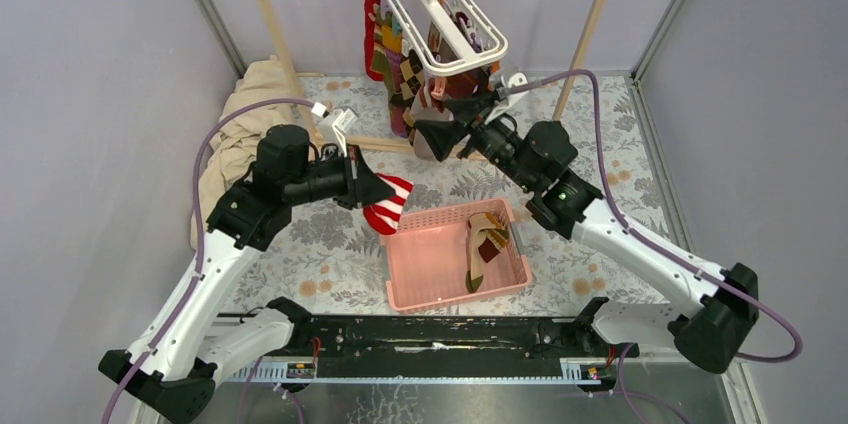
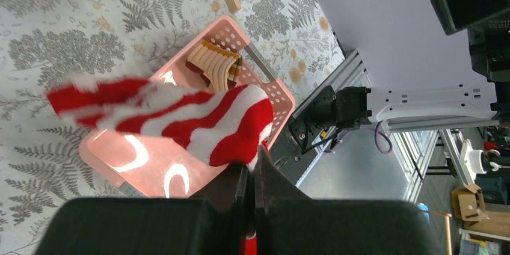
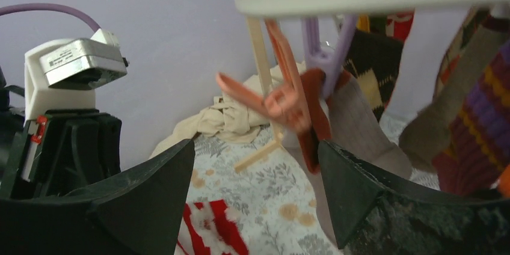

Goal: Remove the socks clipped to the hanger
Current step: Remove the sock from the hanger, then place the sock in the bin.

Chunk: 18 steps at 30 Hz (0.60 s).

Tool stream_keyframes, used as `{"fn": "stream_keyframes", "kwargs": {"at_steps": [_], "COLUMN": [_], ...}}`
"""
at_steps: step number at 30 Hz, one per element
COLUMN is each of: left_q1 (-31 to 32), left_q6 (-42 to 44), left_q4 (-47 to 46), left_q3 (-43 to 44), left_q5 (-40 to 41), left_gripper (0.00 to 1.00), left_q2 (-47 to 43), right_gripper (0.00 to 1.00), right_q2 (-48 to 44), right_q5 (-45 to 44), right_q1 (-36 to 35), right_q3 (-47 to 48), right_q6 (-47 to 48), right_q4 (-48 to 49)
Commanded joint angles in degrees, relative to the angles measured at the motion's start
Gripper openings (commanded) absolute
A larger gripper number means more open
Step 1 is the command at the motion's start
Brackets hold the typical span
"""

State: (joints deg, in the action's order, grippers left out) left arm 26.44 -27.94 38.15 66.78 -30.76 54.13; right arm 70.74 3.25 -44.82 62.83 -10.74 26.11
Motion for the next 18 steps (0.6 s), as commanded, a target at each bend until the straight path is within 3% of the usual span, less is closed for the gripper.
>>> {"fn": "stream_keyframes", "kwargs": {"at_steps": [1, 18], "left_q1": [-0.2, 10.9], "left_q6": [-1.9, -7.8], "left_q4": [-5.6, -20.5], "left_q3": [-2.8, -17.2], "left_q5": [-4.2, 0.9], "left_gripper": [0.0, 0.0], "left_q2": [-0.8, 3.7], "right_gripper": [0.83, 0.84], "right_q2": [-6.1, -19.4], "right_q5": [-3.0, -7.7], "right_q1": [0.4, 0.4], "right_q3": [-3.9, -16.1], "right_q6": [-1.3, -5.9], "right_q4": [-0.3, -17.6]}}
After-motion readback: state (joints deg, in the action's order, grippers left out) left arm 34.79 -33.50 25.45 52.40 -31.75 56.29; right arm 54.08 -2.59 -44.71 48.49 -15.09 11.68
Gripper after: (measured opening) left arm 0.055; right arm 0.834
